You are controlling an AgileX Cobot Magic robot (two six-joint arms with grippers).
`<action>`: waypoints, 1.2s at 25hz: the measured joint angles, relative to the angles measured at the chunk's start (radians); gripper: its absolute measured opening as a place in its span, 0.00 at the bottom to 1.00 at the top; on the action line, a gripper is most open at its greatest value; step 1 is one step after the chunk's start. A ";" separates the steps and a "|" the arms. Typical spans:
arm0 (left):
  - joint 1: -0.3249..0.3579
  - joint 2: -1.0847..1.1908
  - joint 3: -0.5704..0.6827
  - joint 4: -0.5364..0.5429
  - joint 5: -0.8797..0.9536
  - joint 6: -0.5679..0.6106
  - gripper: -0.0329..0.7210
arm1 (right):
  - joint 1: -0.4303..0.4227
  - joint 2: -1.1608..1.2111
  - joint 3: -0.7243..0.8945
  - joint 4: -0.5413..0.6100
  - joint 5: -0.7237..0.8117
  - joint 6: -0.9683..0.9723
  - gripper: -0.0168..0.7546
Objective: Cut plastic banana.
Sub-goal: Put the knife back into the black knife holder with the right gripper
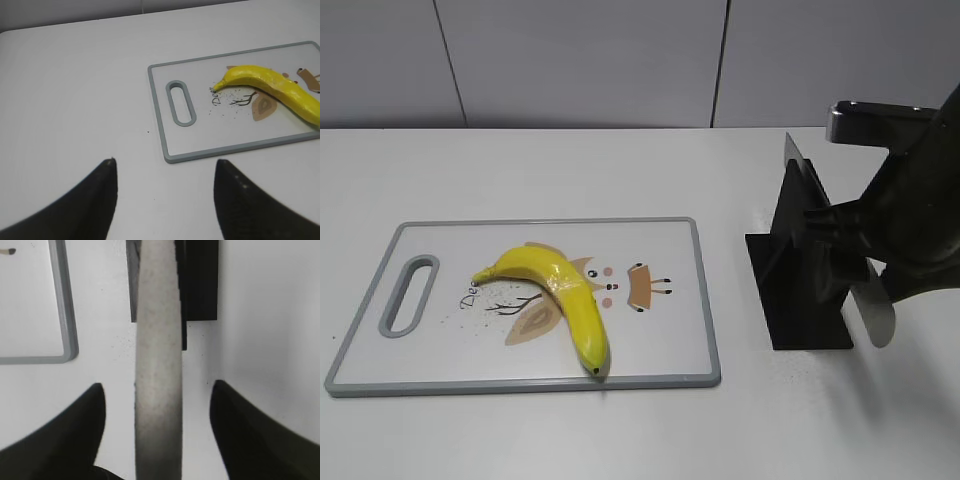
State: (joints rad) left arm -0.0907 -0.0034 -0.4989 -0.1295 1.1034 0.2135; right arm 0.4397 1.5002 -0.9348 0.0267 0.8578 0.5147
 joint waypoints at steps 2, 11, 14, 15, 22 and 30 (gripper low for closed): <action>0.000 0.000 0.000 0.000 0.000 0.000 0.82 | 0.000 -0.002 0.000 0.003 0.008 -0.014 0.76; 0.000 0.000 0.000 0.000 0.000 0.000 0.82 | 0.000 -0.278 0.000 0.035 0.044 -0.295 0.88; 0.000 0.000 0.000 0.000 0.000 0.000 0.82 | 0.000 -0.417 0.022 0.054 0.083 -0.437 0.87; 0.000 0.000 0.000 0.000 0.000 0.000 0.82 | 0.000 -0.468 0.043 0.056 0.091 -0.461 0.86; 0.000 0.000 0.000 0.000 0.000 0.000 0.82 | 0.000 -0.825 0.258 0.055 0.116 -0.508 0.82; 0.000 0.000 0.000 0.000 0.000 0.000 0.82 | 0.000 -1.187 0.413 0.032 0.158 -0.525 0.77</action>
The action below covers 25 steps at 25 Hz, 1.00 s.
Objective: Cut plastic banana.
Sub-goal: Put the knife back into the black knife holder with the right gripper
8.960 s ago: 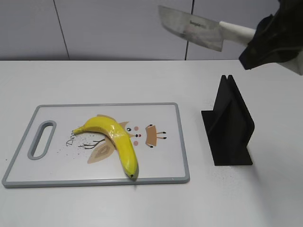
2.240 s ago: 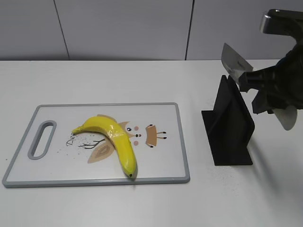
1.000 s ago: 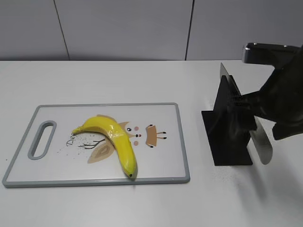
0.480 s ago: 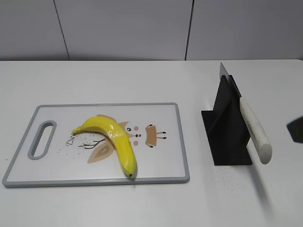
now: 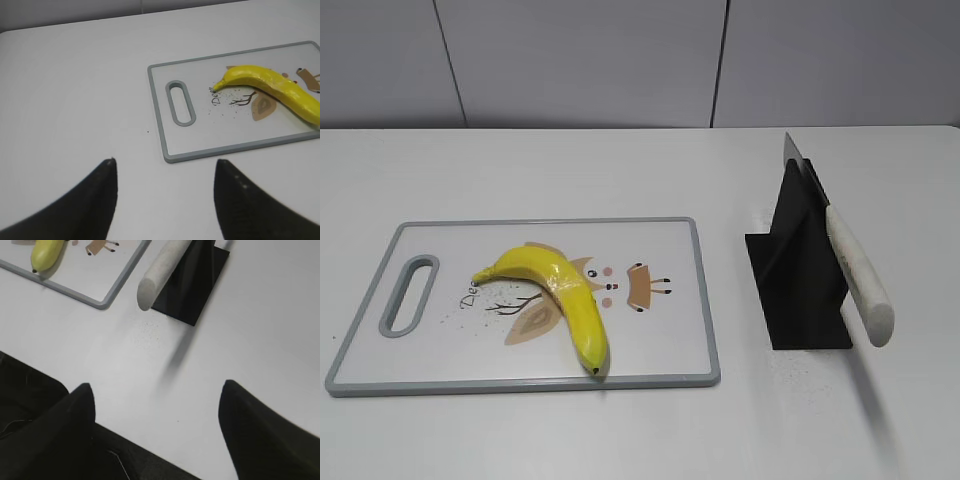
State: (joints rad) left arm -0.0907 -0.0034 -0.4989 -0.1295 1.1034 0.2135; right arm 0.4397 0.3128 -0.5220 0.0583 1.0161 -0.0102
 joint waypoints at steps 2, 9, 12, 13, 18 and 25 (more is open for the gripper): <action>0.000 0.000 0.000 0.000 0.000 0.000 0.82 | 0.000 -0.072 0.012 0.000 0.015 -0.001 0.77; 0.000 0.000 0.000 0.000 0.000 0.000 0.82 | 0.000 -0.251 0.015 0.003 0.018 -0.002 0.76; 0.000 0.000 0.000 0.000 0.000 0.000 0.82 | 0.000 -0.307 0.016 0.005 0.019 -0.002 0.76; 0.000 0.000 0.000 0.000 0.000 0.000 0.82 | -0.001 -0.315 0.016 0.005 0.020 -0.002 0.76; 0.000 0.000 0.000 0.000 0.000 -0.001 0.82 | -0.087 -0.319 0.016 0.016 0.022 -0.002 0.76; 0.000 0.000 0.000 0.000 0.000 -0.002 0.82 | -0.338 -0.319 0.016 0.020 0.022 -0.002 0.76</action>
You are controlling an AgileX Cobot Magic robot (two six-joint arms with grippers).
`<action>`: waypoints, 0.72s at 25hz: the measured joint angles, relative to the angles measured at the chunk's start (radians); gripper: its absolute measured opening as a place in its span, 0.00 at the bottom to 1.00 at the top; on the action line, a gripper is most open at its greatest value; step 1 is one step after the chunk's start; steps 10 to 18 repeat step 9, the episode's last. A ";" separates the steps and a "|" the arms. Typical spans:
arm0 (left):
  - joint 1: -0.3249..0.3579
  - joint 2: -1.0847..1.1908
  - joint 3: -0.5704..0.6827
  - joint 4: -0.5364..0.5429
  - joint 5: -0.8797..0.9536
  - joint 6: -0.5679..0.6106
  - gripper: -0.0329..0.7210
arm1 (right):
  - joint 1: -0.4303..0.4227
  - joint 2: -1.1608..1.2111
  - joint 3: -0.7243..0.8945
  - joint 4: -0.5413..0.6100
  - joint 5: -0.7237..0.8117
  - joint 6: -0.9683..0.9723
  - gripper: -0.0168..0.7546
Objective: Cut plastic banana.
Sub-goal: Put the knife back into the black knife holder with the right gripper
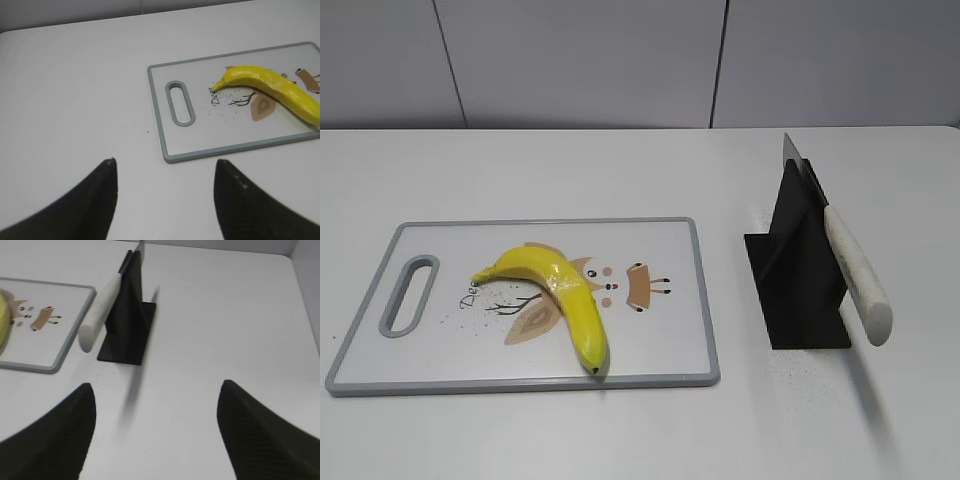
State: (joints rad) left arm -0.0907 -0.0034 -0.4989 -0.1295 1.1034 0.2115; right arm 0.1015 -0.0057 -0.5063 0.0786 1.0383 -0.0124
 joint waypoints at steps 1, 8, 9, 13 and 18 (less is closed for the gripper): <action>0.000 0.000 0.000 0.000 0.000 0.000 0.82 | -0.030 0.000 0.000 0.000 0.000 0.000 0.76; 0.000 0.000 0.000 0.000 0.000 0.000 0.77 | -0.075 0.000 0.000 0.001 0.001 0.000 0.76; 0.000 0.000 0.000 0.000 0.000 0.000 0.77 | -0.075 0.000 0.000 0.001 0.001 0.000 0.76; 0.000 0.000 0.000 0.000 0.000 0.000 0.77 | -0.075 0.000 0.000 0.001 0.001 0.000 0.76; 0.000 0.000 0.000 0.000 0.000 0.000 0.77 | -0.075 0.000 0.000 0.001 0.001 0.000 0.76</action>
